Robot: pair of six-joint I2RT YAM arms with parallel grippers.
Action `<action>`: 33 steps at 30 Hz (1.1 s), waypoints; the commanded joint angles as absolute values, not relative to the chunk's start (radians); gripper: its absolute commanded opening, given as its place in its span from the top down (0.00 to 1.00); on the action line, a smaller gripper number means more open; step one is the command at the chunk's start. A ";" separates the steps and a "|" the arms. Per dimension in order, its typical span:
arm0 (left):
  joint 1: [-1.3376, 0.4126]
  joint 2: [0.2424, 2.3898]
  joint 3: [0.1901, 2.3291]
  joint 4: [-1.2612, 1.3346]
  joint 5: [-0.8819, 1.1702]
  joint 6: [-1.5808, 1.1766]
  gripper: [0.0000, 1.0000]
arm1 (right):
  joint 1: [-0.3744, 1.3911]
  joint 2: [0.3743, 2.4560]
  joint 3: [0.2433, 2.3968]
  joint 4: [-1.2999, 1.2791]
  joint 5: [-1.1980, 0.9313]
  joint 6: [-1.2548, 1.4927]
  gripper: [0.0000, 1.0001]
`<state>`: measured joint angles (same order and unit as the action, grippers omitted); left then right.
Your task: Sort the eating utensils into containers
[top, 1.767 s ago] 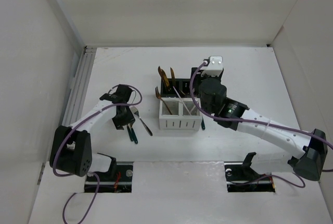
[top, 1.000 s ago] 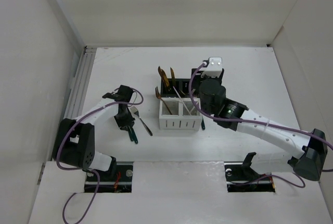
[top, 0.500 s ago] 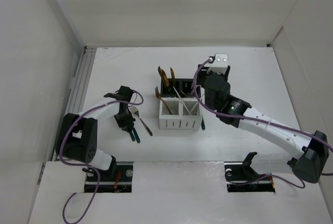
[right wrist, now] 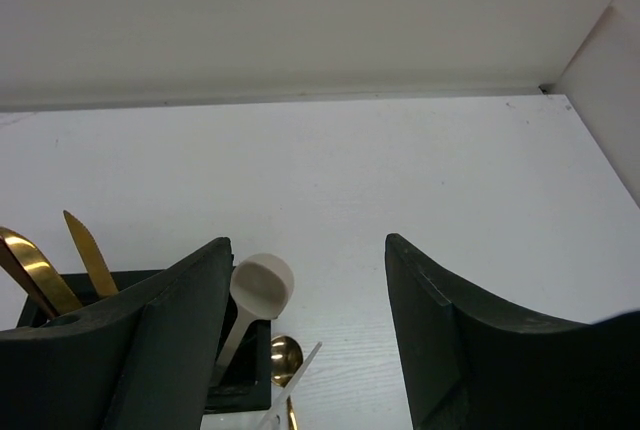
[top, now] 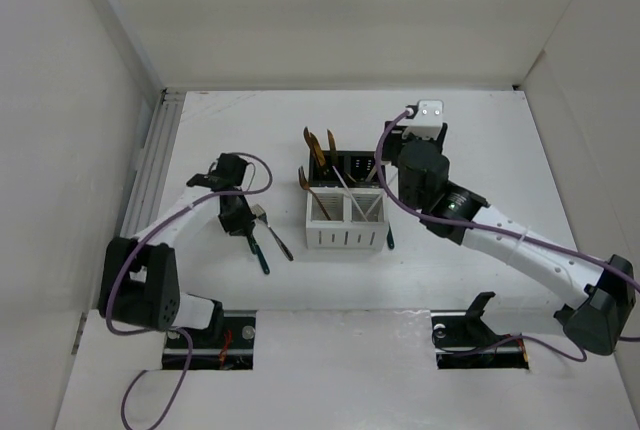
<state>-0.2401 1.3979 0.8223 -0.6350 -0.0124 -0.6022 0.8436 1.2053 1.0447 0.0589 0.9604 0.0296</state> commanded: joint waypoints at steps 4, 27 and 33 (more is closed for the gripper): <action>-0.236 1.224 0.913 -0.623 -0.040 -0.529 1.00 | 0.841 1.175 1.108 0.083 0.942 0.008 0.32; -0.297 0.986 1.016 0.035 0.570 -0.175 1.00 | 0.841 1.045 1.078 0.083 0.819 0.017 0.32; -0.412 1.006 0.913 0.302 0.539 -0.225 1.00 | 0.841 1.035 1.069 0.074 0.810 0.017 0.32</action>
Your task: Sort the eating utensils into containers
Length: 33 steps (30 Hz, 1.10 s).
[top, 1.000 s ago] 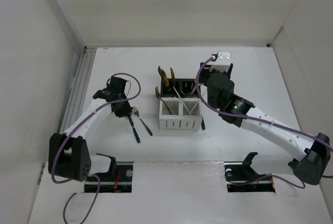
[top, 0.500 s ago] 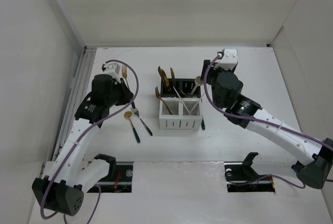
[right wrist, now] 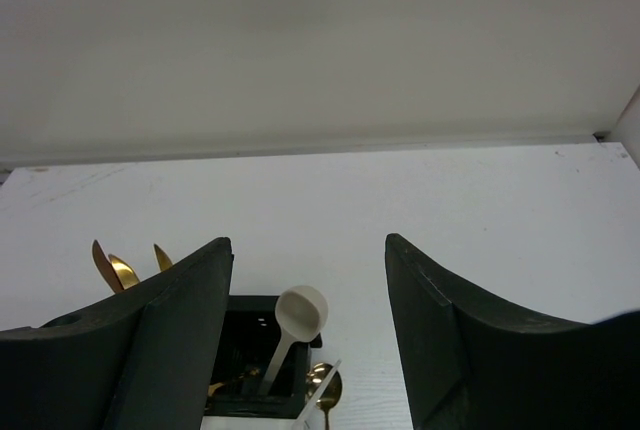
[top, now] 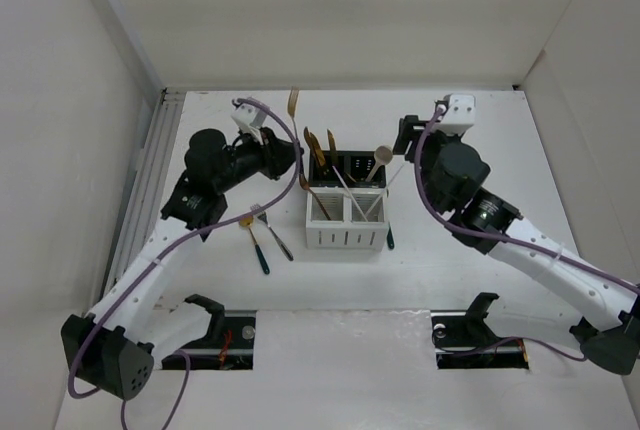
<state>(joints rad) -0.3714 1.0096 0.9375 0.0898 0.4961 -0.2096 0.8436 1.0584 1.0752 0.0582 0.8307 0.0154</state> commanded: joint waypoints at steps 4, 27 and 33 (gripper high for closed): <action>-0.520 1.043 0.868 0.403 0.486 -0.248 1.00 | 0.841 1.026 1.069 0.043 0.819 0.017 0.32; -0.612 1.051 0.540 0.634 0.236 -0.272 0.85 | 0.841 1.006 1.060 -0.123 0.819 0.150 0.31; -0.612 1.032 0.531 0.560 0.216 -0.272 0.53 | 0.841 1.006 1.080 -0.210 0.819 0.199 0.26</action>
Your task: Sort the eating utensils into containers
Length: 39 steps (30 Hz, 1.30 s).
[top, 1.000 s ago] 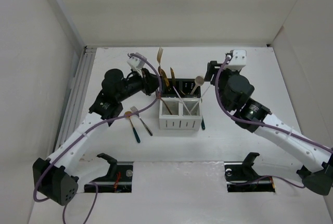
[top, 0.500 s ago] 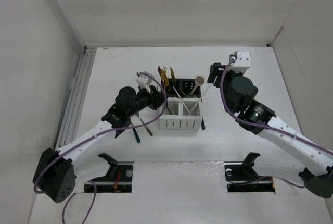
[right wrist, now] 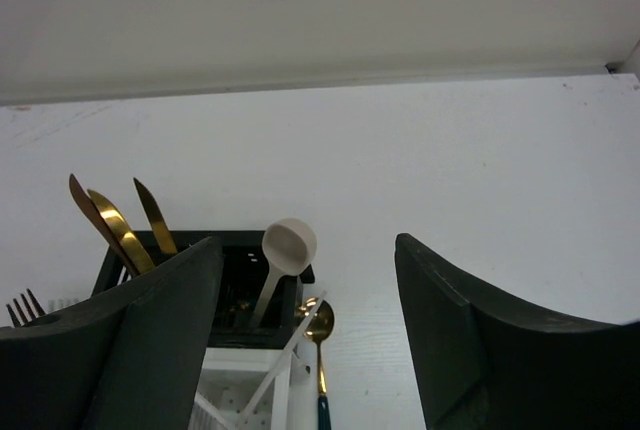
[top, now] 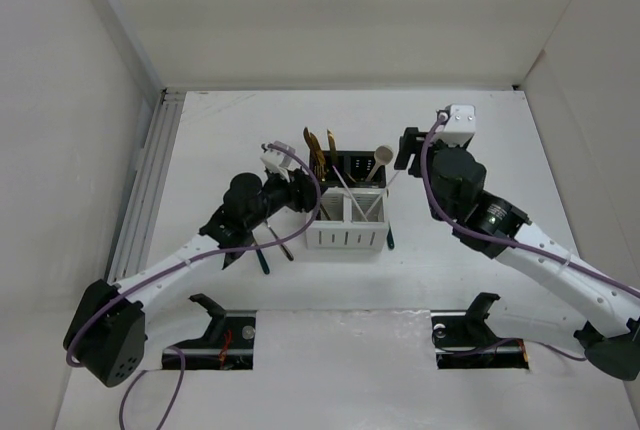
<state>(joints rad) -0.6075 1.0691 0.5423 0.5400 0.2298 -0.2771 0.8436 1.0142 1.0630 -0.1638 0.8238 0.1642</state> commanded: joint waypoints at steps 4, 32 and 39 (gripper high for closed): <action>-0.612 1.020 0.531 0.560 0.186 -0.302 0.40 | 0.841 1.017 1.115 -0.262 0.819 0.209 0.23; -0.603 0.907 0.833 0.161 -0.126 -0.219 0.10 | 0.449 1.354 0.816 -0.397 -0.011 0.492 0.30; -0.594 0.897 0.833 0.141 -0.126 -0.219 0.10 | 0.477 1.454 0.784 -0.364 0.007 0.601 0.33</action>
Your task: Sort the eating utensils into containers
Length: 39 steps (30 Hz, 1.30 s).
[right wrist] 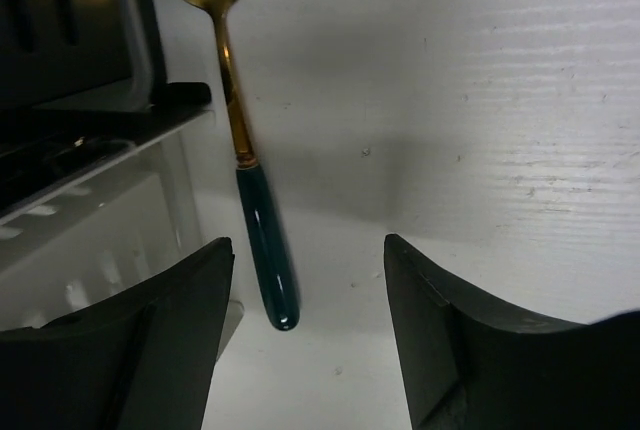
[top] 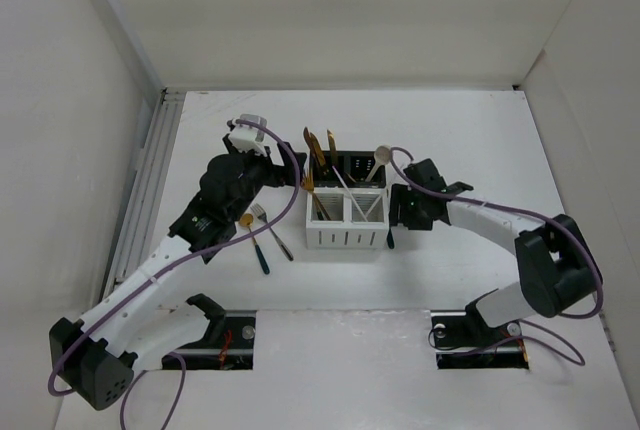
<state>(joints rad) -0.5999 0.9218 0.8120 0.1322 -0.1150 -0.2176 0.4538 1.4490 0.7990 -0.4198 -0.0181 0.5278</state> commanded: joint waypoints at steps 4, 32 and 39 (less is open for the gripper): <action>-0.594 0.897 0.833 0.141 -0.126 -0.228 0.10 | 0.515 1.468 0.775 -0.328 0.044 0.663 0.33; -0.566 0.851 0.804 0.132 -0.135 -0.247 0.09 | 0.612 1.647 0.822 -0.517 0.267 1.009 0.93; -0.566 0.842 0.795 0.132 -0.144 -0.256 0.09 | 0.644 1.645 0.795 -0.523 0.278 1.058 1.00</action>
